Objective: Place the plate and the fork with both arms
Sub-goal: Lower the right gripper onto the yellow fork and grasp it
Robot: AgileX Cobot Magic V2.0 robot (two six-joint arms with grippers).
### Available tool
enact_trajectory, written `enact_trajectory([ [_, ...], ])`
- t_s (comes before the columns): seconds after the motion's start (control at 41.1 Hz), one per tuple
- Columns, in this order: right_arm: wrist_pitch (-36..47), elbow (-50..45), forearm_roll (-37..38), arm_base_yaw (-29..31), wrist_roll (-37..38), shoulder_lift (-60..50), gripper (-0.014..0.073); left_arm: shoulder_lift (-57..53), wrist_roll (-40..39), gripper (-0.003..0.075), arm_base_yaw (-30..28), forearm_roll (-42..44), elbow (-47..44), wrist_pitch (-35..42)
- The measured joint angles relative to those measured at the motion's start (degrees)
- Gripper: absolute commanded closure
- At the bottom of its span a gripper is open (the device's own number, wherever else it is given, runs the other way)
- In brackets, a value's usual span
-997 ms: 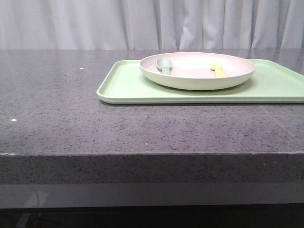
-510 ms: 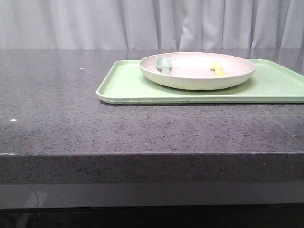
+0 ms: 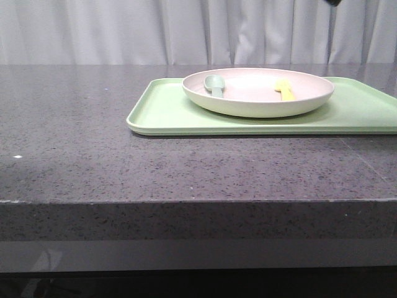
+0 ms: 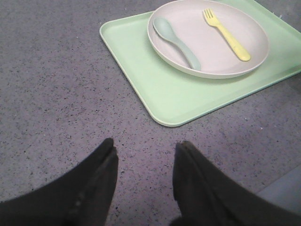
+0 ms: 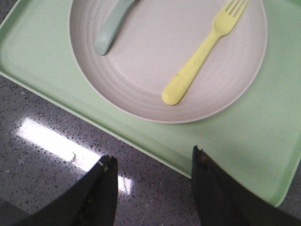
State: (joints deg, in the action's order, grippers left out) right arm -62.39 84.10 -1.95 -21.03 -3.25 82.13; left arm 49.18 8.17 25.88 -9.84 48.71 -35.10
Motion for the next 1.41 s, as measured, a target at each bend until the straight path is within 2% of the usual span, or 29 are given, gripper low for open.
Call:
enact_trajectory([
  [0.267,-1.49,4.72,0.08,0.12,3.96,8.51,0.0211,-2.54,0.00,0.0426,0.00,0.00,-0.41,1.23],
  [0.51,-7.74,18.21,0.08,2.66,10.32,20.29,0.0211,-9.31,0.08,0.0426,0.00,0.74,-3.87,4.36],
  [0.754,-8.51,31.16,0.21,4.66,14.77,31.87,0.0211,-10.12,0.08,0.0426,0.00,0.98,-3.87,5.57],
  [1.41,-8.89,33.64,-3.69,8.08,17.39,39.58,0.0211,-10.12,0.08,0.0426,0.00,0.98,-3.87,5.70],
])
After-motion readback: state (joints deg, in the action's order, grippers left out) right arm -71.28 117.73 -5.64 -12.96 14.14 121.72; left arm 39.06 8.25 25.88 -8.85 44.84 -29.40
